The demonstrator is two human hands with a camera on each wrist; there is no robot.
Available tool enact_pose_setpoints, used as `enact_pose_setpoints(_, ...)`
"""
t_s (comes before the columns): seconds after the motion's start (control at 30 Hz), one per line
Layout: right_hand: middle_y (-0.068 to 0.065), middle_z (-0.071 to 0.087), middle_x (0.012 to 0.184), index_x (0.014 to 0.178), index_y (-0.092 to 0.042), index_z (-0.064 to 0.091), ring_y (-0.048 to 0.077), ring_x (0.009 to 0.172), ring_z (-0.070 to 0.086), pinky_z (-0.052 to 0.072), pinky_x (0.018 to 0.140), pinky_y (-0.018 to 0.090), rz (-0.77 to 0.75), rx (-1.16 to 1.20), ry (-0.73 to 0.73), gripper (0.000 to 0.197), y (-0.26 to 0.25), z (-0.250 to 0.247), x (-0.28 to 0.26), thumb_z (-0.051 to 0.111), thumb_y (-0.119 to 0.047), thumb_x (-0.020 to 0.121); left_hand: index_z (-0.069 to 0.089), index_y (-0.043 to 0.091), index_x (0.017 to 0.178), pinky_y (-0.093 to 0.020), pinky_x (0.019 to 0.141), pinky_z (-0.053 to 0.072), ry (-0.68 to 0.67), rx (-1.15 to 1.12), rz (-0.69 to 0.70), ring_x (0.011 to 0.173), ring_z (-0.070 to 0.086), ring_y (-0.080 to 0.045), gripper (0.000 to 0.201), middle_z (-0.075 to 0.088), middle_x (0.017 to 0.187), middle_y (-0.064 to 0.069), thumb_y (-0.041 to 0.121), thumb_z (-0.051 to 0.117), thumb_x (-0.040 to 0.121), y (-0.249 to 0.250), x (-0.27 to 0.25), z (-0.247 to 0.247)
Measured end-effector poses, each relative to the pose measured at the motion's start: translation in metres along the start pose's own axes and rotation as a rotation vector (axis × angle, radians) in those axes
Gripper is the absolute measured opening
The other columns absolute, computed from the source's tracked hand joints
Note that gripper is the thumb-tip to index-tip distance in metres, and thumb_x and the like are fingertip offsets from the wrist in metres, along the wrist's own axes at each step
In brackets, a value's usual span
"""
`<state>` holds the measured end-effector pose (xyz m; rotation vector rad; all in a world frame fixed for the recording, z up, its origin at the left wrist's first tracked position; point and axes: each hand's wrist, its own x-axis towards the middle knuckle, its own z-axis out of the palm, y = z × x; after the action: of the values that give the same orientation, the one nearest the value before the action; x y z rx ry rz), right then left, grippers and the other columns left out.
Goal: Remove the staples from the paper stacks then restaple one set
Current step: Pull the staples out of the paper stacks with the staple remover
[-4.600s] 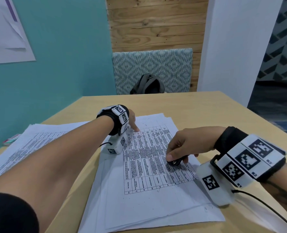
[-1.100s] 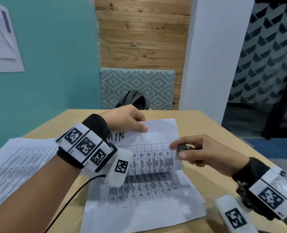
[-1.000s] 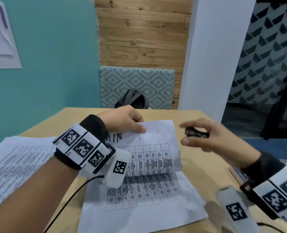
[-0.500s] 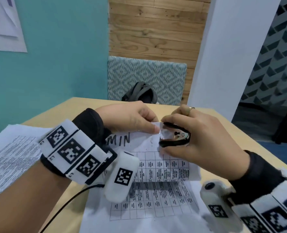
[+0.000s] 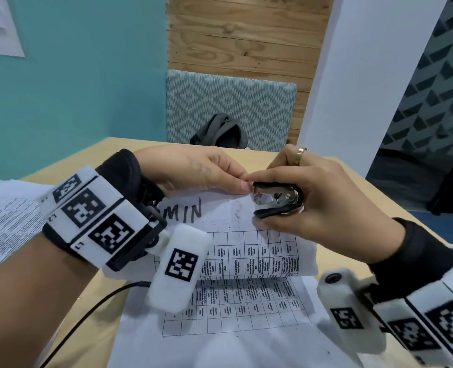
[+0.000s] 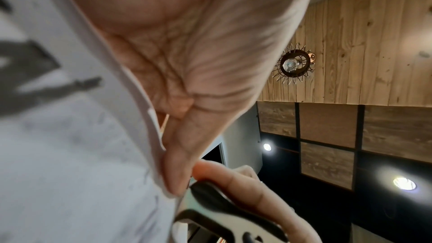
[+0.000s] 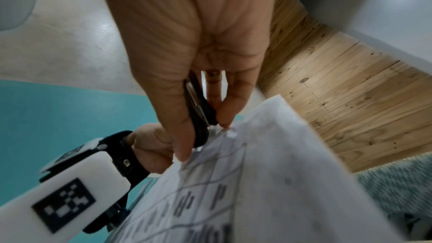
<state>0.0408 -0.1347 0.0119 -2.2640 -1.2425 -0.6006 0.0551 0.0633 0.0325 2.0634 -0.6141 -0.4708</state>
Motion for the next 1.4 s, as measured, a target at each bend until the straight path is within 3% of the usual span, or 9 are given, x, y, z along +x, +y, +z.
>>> enact_pose_setpoints(0.13,-0.004,0.05,0.083,0.1,-0.013,0.066,0.004,0.073,0.045,0.037,0.068,0.01,-0.008,-0.081,-0.017,0.04,-0.002,-0.002,0.0,0.077,-0.027,0.065,0.051,-0.025,0.104,-0.01,0.079,0.047,0.021,-0.021,-0.017,0.086,0.046,-0.019,0.035,0.049,0.095,-0.018,0.007,0.047,0.089,0.003,-0.001,0.003)
enact_pose_setpoints(0.27,-0.004,0.049,0.081,0.094,-0.013,0.066,0.007,0.071,0.044,0.037,0.066,0.013,0.003,-0.081,-0.007,0.035,-0.003,-0.002,-0.001,0.077,-0.026,0.064,0.055,-0.016,0.1,-0.007,0.063,0.044,0.031,-0.066,-0.024,0.065,0.049,-0.005,0.026,0.048,0.085,-0.013,0.006,0.047,0.088,0.005,-0.002,0.005)
enact_pose_setpoints(0.5,-0.002,0.05,0.082,0.099,-0.014,0.07,0.011,0.068,0.048,0.042,0.06,0.029,0.019,-0.088,-0.04,0.038,-0.008,-0.005,-0.001,0.074,-0.032,0.065,0.057,-0.016,0.099,-0.009,0.071,0.045,0.042,-0.086,-0.031,0.08,0.052,-0.011,0.025,0.056,0.091,-0.014,0.005,0.05,0.087,0.006,-0.002,0.006)
enact_pose_setpoints(0.57,-0.002,0.051,0.082,0.098,-0.014,0.07,0.014,0.066,0.05,0.041,0.059,0.032,0.015,-0.104,-0.04,0.039,-0.008,-0.006,-0.001,0.075,-0.032,0.064,0.061,-0.009,0.095,-0.013,0.069,0.05,0.017,-0.076,-0.046,0.077,0.059,-0.013,0.017,0.063,0.089,-0.015,0.004,0.056,0.084,0.007,-0.004,0.005)
enact_pose_setpoints(0.7,-0.002,0.052,0.081,0.099,-0.013,0.071,0.013,0.066,0.049,0.041,0.06,0.031,0.005,-0.103,-0.039,0.041,-0.008,-0.007,-0.001,0.076,-0.032,0.062,0.065,-0.002,0.098,-0.029,0.073,0.056,0.002,-0.008,-0.069,0.08,0.067,-0.024,0.028,0.071,0.097,-0.019,0.008,0.073,0.074,0.007,-0.006,0.006)
enact_pose_setpoints(0.97,-0.002,0.052,0.08,0.102,-0.015,0.071,0.008,0.07,0.048,0.042,0.062,0.027,0.019,-0.074,-0.025,0.045,-0.01,-0.008,-0.001,0.076,-0.033,0.06,0.065,-0.001,0.1,-0.041,0.082,0.053,0.007,-0.001,-0.068,0.082,0.065,-0.028,0.032,0.07,0.099,-0.021,0.01,0.068,0.069,0.007,-0.007,0.007)
enact_pose_setpoints(1.1,-0.001,0.053,0.081,0.103,-0.016,0.071,0.009,0.07,0.049,0.042,0.062,0.026,0.027,-0.073,-0.031,0.046,-0.01,-0.009,-0.002,0.076,-0.032,0.06,0.066,-0.001,0.101,-0.036,0.08,0.055,0.018,-0.013,-0.062,0.083,0.067,-0.028,0.036,0.071,0.098,-0.019,0.011,0.071,0.068,0.007,-0.006,0.009)
enact_pose_setpoints(1.23,0.0,0.054,0.081,0.102,-0.016,0.072,0.009,0.069,0.05,0.042,0.06,0.027,0.021,-0.083,-0.027,0.044,-0.009,-0.01,-0.002,0.076,-0.032,0.06,0.068,0.001,0.09,-0.028,0.068,0.054,0.071,0.013,-0.042,0.072,0.065,-0.023,0.026,0.072,0.089,-0.018,0.009,0.078,0.067,0.007,-0.004,0.011)
enact_pose_setpoints(1.4,0.003,0.056,0.08,0.1,-0.016,0.073,0.011,0.069,0.05,0.042,0.06,0.027,0.013,-0.068,-0.013,0.043,-0.008,-0.011,-0.003,0.077,-0.031,0.06,0.069,0.003,0.087,-0.019,0.059,0.054,0.076,-0.004,-0.029,0.064,0.066,-0.015,0.017,0.072,0.082,-0.013,0.008,0.072,0.071,0.009,-0.005,0.012)
